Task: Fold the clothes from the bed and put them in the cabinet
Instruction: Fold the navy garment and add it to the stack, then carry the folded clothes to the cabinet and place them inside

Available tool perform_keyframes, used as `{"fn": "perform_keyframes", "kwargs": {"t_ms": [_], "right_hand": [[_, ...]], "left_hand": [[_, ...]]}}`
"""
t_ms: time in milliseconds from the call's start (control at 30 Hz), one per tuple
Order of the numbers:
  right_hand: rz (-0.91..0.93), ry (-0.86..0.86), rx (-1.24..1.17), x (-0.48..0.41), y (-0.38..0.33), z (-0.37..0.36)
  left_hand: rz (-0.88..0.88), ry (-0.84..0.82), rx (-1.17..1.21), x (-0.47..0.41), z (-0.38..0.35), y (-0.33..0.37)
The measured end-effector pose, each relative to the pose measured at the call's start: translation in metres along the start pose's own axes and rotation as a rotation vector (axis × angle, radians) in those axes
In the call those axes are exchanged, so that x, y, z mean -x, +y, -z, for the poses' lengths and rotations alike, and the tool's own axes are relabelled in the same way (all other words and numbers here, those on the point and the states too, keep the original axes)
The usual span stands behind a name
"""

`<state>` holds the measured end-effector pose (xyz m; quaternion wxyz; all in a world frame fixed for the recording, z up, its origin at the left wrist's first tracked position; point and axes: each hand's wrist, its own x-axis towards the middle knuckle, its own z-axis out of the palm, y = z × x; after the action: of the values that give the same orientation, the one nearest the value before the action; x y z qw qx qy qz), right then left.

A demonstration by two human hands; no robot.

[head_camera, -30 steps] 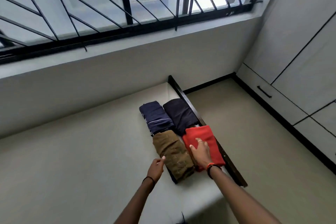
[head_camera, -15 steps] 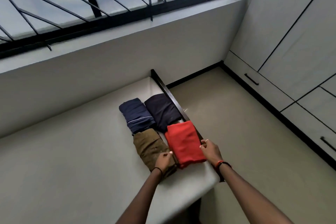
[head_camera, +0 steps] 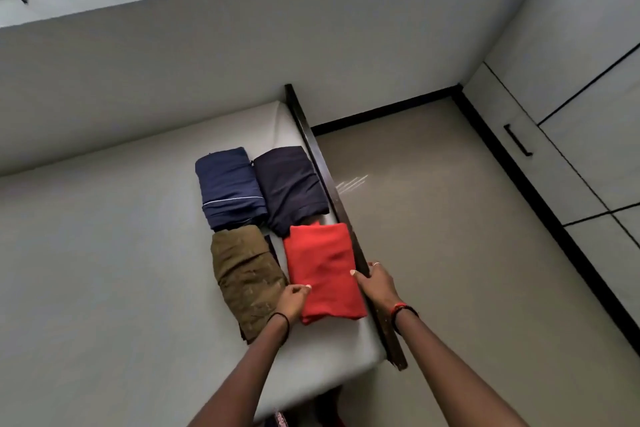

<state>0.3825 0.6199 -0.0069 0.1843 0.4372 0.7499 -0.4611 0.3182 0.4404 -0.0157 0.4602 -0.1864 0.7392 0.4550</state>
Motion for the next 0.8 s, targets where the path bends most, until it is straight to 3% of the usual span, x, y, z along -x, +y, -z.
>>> {"fn": "perform_keyframes", "kwargs": {"t_ms": [233,400,500,800], "right_hand": [[0.071,-0.151,-0.259,-0.121,0.043,-0.044],[0.073,-0.26,-0.523,-0.102,0.01,-0.044],[0.056,-0.31,-0.598,-0.108,0.023,-0.054],[-0.017,-0.353,-0.6,-0.125,0.037,-0.068]], "left_hand": [[-0.042,0.233,0.126,-0.047,-0.02,0.03],[-0.005,0.368,0.359,-0.095,-0.025,0.031],[-0.009,0.318,0.431,-0.118,-0.025,0.019],[-0.031,0.162,0.356,-0.145,-0.013,0.002]]}}
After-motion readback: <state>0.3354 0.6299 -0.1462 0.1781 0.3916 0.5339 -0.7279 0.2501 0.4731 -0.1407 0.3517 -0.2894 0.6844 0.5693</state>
